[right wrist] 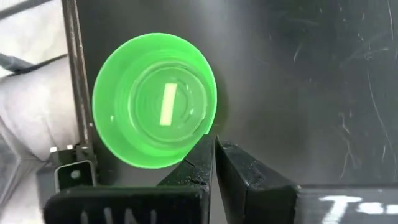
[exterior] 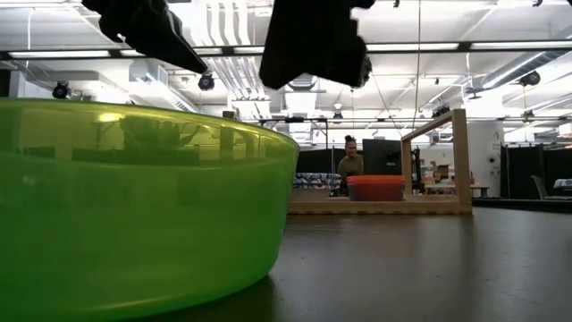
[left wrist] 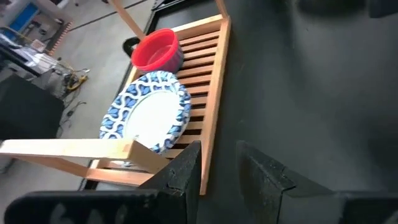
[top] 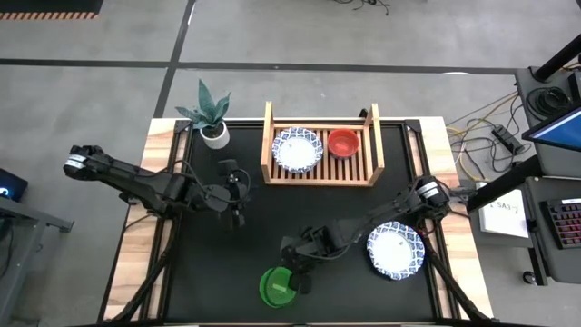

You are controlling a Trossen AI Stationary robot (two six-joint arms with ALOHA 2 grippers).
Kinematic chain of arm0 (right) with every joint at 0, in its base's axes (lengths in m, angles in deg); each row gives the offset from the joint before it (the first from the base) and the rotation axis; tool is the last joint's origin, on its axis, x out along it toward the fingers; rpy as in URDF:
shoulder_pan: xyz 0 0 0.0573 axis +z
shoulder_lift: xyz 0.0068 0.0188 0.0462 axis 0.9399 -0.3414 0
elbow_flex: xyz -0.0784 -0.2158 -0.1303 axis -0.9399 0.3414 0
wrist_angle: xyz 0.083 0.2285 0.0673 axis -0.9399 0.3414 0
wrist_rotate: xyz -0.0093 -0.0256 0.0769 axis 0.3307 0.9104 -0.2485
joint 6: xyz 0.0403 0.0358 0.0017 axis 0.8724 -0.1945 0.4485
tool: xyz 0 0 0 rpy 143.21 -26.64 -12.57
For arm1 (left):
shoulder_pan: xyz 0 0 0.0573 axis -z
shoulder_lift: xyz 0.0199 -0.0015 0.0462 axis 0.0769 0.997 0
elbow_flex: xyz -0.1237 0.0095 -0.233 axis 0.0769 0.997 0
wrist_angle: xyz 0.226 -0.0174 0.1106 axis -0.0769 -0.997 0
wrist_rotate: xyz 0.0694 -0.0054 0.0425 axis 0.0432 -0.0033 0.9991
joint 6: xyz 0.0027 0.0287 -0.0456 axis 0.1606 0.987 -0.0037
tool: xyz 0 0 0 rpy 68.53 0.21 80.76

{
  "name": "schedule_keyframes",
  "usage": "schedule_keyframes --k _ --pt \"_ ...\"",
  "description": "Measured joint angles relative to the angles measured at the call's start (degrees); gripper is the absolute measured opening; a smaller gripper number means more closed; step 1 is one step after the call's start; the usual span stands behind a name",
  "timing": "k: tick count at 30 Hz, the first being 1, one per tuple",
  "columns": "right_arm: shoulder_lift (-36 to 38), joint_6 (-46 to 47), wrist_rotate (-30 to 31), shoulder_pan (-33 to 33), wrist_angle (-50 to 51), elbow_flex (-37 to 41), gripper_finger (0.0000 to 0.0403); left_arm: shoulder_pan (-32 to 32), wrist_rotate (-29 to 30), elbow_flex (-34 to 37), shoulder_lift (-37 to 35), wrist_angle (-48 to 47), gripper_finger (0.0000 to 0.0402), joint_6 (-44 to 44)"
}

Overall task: Place and stack bowls onto a shelf
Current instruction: Stack the green bowl on top of the orange bowl on the shelf

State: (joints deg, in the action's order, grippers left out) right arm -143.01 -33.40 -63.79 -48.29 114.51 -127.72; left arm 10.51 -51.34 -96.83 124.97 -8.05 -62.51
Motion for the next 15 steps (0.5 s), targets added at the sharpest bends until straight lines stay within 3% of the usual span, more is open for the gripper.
schedule_keyframes --k 6,15 --pt "-0.9 -1.3 -3.6 -1.0 0.1 -0.8 0.0043 0.0 2.8 0.0 -1.2 -3.2 0.0084 0.3" --pt "-1.3 -4.7 -4.7 -1.0 -0.6 -0.8 0.0182 0.3 2.8 0.0 -8.8 -10.3 0.0084 -5.5"
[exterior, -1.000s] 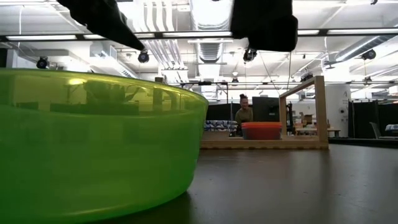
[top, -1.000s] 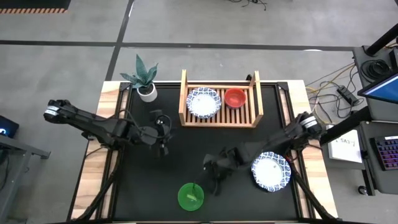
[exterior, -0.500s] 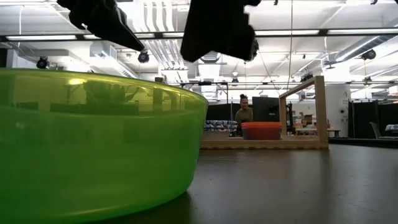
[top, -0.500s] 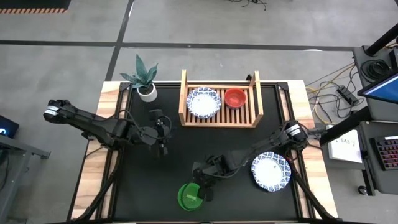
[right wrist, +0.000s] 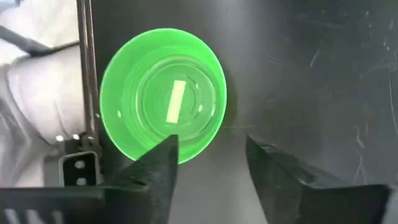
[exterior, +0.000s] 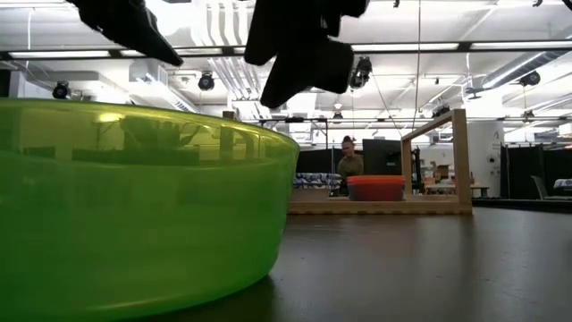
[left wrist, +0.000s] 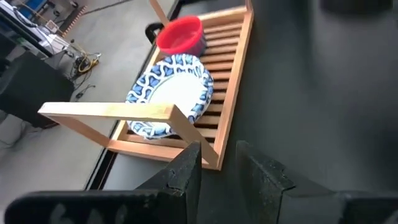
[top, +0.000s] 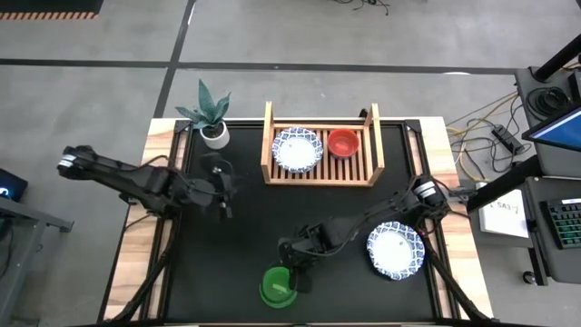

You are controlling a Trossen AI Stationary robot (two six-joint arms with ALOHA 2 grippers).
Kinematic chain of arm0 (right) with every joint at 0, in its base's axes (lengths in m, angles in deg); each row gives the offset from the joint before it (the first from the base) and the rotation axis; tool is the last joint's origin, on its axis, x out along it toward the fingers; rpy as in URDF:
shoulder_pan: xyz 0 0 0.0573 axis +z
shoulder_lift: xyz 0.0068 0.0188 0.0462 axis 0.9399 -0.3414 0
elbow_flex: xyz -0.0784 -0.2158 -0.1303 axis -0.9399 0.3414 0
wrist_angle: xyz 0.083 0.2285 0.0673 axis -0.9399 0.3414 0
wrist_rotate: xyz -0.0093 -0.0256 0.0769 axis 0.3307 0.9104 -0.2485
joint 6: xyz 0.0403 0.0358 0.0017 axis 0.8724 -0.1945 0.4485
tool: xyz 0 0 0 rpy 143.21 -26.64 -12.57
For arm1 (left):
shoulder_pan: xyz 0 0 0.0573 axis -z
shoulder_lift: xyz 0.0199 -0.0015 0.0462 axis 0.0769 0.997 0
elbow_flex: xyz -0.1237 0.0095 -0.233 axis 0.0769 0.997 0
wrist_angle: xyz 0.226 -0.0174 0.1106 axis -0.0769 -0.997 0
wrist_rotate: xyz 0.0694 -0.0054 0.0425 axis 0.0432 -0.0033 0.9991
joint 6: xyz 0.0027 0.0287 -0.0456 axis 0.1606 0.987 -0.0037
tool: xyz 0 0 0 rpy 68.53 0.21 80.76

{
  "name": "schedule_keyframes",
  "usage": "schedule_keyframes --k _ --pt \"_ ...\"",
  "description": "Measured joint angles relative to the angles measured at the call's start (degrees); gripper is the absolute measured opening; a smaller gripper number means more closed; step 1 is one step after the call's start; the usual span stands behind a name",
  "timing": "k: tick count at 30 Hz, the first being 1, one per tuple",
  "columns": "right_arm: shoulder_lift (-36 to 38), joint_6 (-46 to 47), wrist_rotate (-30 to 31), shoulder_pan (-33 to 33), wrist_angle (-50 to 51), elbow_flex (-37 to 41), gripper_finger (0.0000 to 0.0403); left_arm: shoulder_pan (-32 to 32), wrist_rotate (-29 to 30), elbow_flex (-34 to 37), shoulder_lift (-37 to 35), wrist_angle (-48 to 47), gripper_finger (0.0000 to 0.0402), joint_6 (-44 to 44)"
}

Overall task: Place and stack bowls onto a shelf
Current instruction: Stack the green bowl on top of the orange bowl on the shelf

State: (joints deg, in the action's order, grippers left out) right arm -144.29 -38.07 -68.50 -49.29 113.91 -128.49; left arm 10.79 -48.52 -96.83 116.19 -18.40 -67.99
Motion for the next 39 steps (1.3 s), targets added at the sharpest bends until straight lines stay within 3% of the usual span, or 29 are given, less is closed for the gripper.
schedule_keyframes --k 6,17,29,32,36,39 --pt "-3.1 -2.0 1.1 0.3 -0.9 0.2 0.0209 0.4 -0.1 0.8 -4.9 0.1 0.0084 -1.8" --pt "-8.0 -4.5 -5.4 -3.2 -7.1 0.2 0.0181 0.4 0.0 3.0 -9.7 0.9 0.0084 -3.2" --pt "-9.2 -5.3 -10.5 -5.0 -8.8 0.2 0.0173 0.4 -0.1 3.2 -8.6 1.0 0.0084 -5.2" --pt "-9.2 -5.4 -10.8 -5.0 -8.8 0.2 0.0140 0.4 -0.1 3.2 -8.3 1.1 0.0084 -5.7" --pt "-9.2 -6.8 -11.9 -5.0 -8.9 0.2 0.0038 0.4 -0.1 3.2 -8.1 1.7 0.0084 -5.9" --pt "-9.2 -7.2 -12.0 -5.0 -8.8 0.2 0.0016 0.4 -0.1 3.2 -8.1 2.0 0.0084 -5.8"
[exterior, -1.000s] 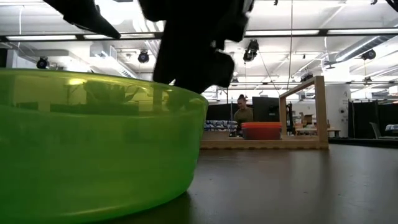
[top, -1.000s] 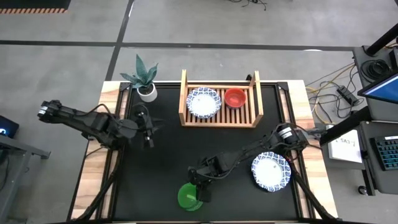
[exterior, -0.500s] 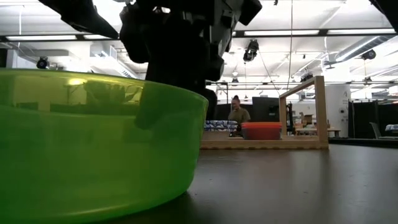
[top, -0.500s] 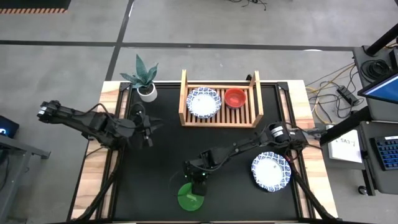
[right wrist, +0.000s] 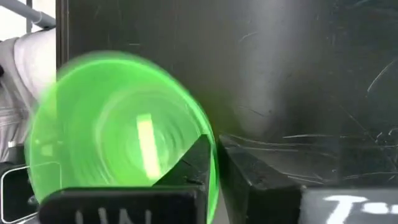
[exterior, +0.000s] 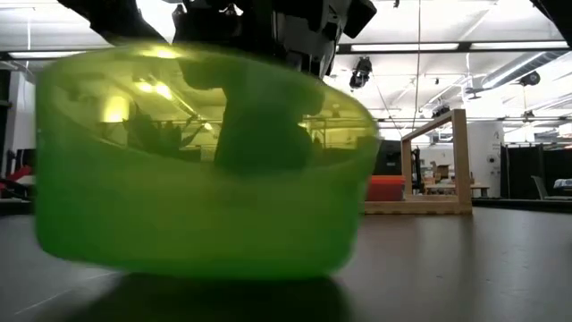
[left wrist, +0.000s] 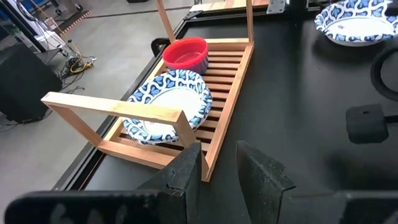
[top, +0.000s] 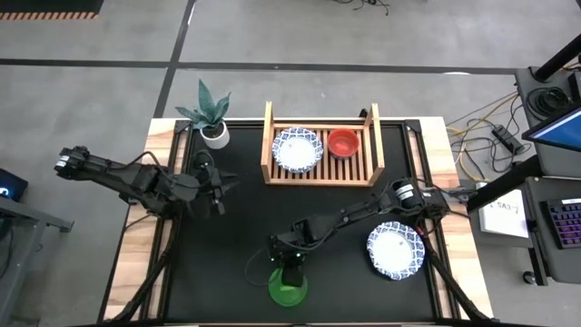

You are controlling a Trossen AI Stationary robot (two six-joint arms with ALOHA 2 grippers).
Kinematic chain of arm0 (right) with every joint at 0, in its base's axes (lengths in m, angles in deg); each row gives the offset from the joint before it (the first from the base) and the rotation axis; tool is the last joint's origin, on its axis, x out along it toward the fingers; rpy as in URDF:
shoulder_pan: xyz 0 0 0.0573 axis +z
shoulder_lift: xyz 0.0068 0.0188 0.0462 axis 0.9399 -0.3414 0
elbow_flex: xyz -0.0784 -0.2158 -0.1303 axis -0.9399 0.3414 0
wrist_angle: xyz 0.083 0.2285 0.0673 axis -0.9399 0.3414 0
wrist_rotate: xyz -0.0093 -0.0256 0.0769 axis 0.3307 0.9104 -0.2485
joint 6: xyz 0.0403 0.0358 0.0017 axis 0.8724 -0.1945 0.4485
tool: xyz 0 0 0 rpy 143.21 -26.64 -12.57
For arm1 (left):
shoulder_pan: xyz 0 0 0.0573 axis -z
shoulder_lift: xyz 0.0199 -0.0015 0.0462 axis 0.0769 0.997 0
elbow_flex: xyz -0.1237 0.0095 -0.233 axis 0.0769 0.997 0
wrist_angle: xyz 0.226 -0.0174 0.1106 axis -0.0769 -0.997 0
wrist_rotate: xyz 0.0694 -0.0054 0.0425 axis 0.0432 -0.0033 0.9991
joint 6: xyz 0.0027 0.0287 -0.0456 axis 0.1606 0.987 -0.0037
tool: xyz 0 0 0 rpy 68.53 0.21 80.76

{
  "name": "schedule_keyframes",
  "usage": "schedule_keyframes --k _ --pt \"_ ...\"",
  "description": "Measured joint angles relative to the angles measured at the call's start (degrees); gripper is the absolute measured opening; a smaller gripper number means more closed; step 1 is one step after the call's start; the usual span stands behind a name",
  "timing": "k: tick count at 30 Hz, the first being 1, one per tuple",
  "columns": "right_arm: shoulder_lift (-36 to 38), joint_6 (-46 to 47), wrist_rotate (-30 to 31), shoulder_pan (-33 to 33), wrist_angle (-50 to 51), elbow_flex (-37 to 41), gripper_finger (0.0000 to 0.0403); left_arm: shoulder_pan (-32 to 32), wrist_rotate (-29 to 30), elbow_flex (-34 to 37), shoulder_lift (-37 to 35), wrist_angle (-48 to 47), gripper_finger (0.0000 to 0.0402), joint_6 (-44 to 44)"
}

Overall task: Place and stack bowls onto a shelf
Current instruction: Stack the green bowl on top of the orange bowl on the shelf

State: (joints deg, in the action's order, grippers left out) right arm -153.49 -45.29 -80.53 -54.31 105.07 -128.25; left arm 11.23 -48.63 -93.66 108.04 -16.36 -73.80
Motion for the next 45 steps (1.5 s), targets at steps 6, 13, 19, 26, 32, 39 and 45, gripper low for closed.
schedule_keyframes --k 6,13,19,26,32,39,45 --pt "1.8 -2.6 -2.0 -1.9 6.7 -1.8 0.0009 0.0 0.0 0.0 0.0 1.3 0.0084 0.6" --pt "8.6 -9.9 3.9 -9.0 31.6 -8.8 0.0009 0.0 0.0 0.0 0.0 1.9 0.0084 0.7" --pt "17.5 -16.2 17.4 -20.3 43.8 -10.7 0.0008 0.1 0.0 0.0 0.0 2.0 0.0084 0.6" --pt "26.3 -20.6 26.9 -39.6 41.8 -5.8 0.0008 0.1 0.0 0.0 0.0 2.0 0.0084 0.2" --pt "26.5 -26.8 26.7 -50.5 39.5 -1.6 0.0008 0.1 0.0 0.0 0.0 2.0 0.0084 0.3" --pt "22.4 -30.1 27.0 -54.4 38.5 0.3 0.0009 0.1 0.0 0.0 0.0 2.0 0.0084 0.6" --pt "19.1 -31.3 27.2 -55.6 37.7 0.3 0.0013 0.1 0.0 0.0 0.0 1.9 0.0084 0.7"
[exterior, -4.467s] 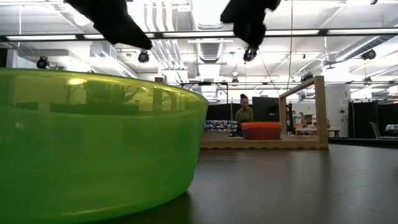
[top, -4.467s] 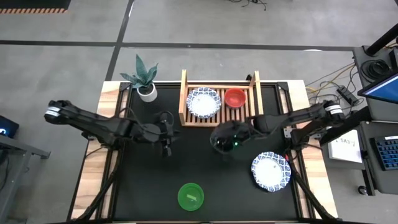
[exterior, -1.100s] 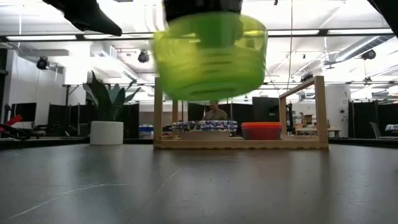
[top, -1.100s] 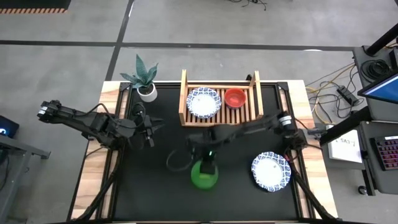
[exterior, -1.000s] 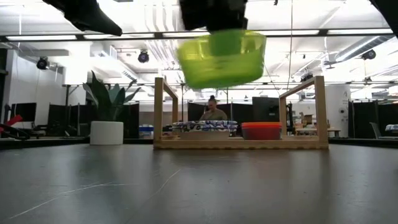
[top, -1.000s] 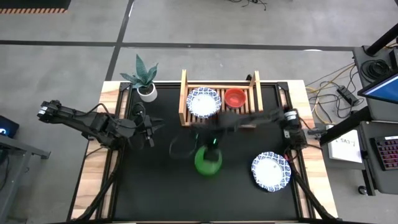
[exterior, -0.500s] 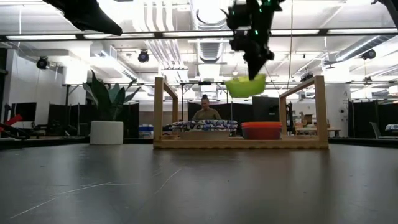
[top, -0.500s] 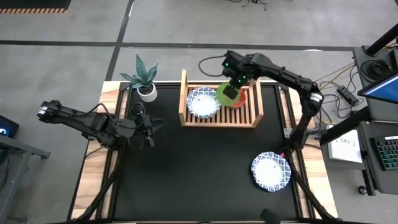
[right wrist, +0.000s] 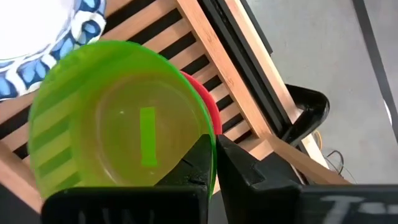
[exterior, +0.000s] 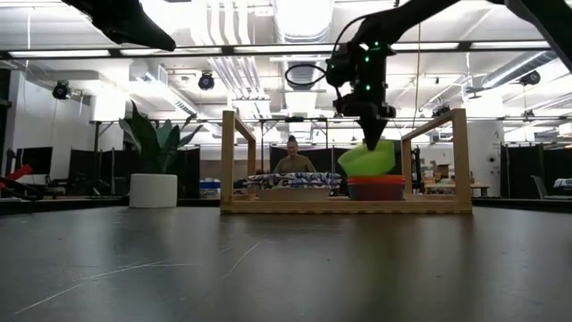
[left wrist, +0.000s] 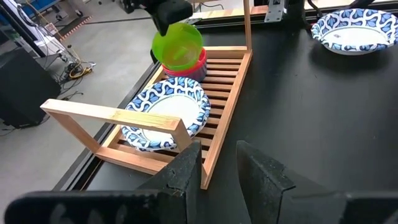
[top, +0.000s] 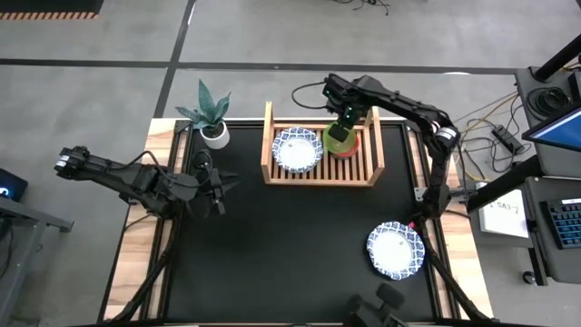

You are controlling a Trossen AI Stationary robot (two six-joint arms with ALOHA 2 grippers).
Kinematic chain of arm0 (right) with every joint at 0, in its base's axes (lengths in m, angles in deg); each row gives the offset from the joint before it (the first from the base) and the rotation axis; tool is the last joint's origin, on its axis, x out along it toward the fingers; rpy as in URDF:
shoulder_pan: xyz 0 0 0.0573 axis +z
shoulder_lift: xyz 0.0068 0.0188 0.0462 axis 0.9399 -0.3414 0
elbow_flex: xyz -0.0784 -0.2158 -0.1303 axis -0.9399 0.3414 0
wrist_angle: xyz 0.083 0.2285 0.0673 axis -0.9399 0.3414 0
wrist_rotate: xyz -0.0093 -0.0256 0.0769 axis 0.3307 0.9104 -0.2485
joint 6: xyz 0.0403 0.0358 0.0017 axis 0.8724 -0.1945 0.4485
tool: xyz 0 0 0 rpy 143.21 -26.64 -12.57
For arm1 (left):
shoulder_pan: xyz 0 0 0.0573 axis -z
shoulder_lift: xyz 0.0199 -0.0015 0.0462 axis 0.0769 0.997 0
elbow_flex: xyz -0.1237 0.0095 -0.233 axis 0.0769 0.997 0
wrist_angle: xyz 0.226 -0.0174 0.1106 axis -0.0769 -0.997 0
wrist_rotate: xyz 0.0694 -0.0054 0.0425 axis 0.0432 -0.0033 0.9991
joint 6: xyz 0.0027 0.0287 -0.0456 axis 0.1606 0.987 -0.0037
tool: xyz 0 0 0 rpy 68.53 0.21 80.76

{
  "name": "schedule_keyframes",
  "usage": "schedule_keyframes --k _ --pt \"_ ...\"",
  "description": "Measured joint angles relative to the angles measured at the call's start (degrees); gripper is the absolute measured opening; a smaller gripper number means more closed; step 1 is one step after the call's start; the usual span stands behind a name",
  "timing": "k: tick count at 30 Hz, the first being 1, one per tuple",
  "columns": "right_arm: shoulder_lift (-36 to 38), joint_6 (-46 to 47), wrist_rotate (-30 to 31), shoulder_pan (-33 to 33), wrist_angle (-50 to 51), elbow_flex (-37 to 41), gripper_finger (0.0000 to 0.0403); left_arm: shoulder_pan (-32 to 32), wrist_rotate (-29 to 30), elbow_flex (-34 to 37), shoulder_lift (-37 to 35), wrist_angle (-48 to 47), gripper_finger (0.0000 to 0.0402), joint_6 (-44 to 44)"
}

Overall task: Place and stack bowls onto a shelf
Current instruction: Stack the green bowl on top of the orange bowl on the shelf

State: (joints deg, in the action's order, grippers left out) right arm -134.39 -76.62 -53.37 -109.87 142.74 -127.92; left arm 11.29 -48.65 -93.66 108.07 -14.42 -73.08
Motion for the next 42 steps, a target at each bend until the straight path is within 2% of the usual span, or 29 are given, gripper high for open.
schedule_keyframes --k 4,11,15,21,25,27,36,42 --pt "-1.2 0.0 0.0 -0.3 -0.9 0.0 0.0036 0.0 0.0 0.0 0.0 0.0 0.0084 0.0" --pt "-1.0 0.7 0.1 -0.9 -0.8 0.0 0.0103 0.0 0.0 0.0 0.0 -0.2 0.0084 0.1" --pt "0.8 2.6 0.0 -0.8 -0.5 0.0 0.0117 0.0 0.0 0.0 0.0 -0.2 0.0084 0.1" --pt "4.9 4.3 0.8 3.0 -1.4 0.0 0.0087 0.0 0.0 0.0 0.0 -0.1 0.0084 0.1" --pt "5.2 3.4 7.5 5.1 -2.3 0.0 0.0041 0.0 0.0 0.0 0.0 0.9 0.0084 0.6" --pt "4.4 2.9 8.7 5.4 -3.5 0.1 0.0018 0.0 0.0 0.0 0.0 1.3 0.0084 0.6" --pt "-3.1 2.4 12.0 3.1 -5.0 0.1 0.0009 0.0 0.0 0.0 0.0 1.3 0.0084 1.1" --pt "-6.6 4.2 12.0 1.7 -5.4 0.1 0.0009 0.0 0.0 0.0 0.0 1.3 0.0084 1.4"
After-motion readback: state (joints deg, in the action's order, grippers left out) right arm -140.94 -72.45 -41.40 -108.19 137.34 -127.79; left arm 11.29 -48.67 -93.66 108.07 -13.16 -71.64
